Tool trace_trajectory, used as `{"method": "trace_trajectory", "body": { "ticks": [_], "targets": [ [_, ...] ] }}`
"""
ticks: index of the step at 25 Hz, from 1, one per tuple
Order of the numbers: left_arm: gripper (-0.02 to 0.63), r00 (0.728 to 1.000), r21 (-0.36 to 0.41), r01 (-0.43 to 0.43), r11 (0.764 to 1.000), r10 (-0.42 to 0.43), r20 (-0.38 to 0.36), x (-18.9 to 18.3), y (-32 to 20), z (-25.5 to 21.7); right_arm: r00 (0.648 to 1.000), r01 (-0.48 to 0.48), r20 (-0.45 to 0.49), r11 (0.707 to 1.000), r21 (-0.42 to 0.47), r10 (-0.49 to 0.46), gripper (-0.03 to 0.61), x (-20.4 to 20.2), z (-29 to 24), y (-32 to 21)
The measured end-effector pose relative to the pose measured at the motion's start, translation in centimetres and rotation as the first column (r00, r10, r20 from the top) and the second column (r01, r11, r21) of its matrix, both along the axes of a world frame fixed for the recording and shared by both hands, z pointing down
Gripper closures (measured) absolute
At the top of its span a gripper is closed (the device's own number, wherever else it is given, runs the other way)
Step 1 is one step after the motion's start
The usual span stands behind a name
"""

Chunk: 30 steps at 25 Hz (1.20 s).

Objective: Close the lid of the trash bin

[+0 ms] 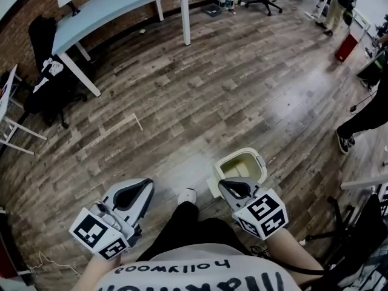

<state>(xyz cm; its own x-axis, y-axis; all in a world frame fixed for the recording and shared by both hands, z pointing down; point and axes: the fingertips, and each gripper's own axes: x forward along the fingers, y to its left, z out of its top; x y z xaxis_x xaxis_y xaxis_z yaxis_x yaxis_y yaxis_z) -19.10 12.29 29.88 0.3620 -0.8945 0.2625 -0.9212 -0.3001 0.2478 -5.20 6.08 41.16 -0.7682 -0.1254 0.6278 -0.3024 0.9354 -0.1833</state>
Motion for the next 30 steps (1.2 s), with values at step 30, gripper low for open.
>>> {"method": "trace_trajectory", "body": {
  "ticks": [30],
  "targets": [
    [0.606, 1.000, -0.064, -0.018, 0.998, 0.017, -0.004, -5.0, -3.5, 2.2, 0.926, 0.042, -0.365, 0.988, -0.147, -0.094, 0.569, 0.2, 14.6, 0.8]
  ]
}}
